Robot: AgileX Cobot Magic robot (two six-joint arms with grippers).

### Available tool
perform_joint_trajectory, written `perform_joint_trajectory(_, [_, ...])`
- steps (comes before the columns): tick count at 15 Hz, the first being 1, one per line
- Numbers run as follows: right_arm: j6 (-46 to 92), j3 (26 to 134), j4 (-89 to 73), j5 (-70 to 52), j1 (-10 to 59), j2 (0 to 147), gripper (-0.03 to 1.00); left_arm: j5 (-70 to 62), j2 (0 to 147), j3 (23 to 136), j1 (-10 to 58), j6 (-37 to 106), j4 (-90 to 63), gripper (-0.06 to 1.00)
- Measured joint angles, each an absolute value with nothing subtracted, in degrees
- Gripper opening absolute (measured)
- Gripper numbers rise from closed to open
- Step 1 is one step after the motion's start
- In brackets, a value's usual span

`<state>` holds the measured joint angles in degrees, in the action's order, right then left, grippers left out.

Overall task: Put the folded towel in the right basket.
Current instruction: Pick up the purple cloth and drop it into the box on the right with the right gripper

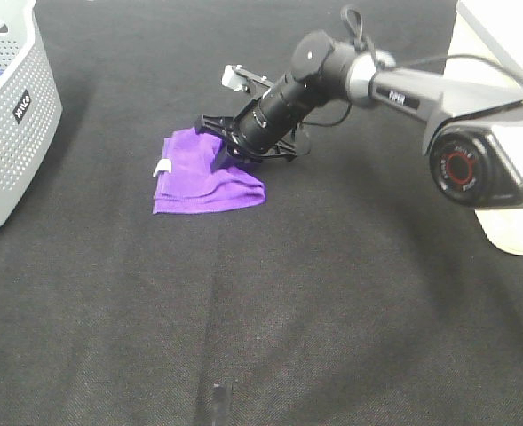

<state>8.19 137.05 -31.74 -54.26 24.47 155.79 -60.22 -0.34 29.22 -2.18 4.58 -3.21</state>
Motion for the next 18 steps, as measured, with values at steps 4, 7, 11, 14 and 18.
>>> perform_joint_trajectory(4, [8.19, 145.53, -29.22, -67.72, 22.29, 145.99, 0.08, -60.22, -0.34, 29.22, -2.18, 4.58, -3.21, 0.99])
perform_joint_trajectory(7, [8.14, 149.26, -24.58, -69.04, 17.82, 137.91, 0.08, -60.22, -0.34, 29.22, -2.18, 4.58, -3.21, 0.99])
perform_joint_trajectory(11, [5.44, 148.22, -15.41, -69.39, 6.13, 126.85, 0.08, -60.22, -0.34, 29.22, -2.18, 4.58, -3.21, 0.99])
perform_joint_trajectory(14, [5.27, 141.06, -8.54, -69.39, -4.3, 118.72, 0.08, -60.22, -0.34, 29.22, -2.18, 4.58, -3.21, 0.99])
perform_joint_trajectory(18, [5.73, 127.77, -6.19, -67.78, -14.27, 118.83, 0.08, -60.22, -0.34, 29.22, -2.18, 4.58, -3.21, 0.99])
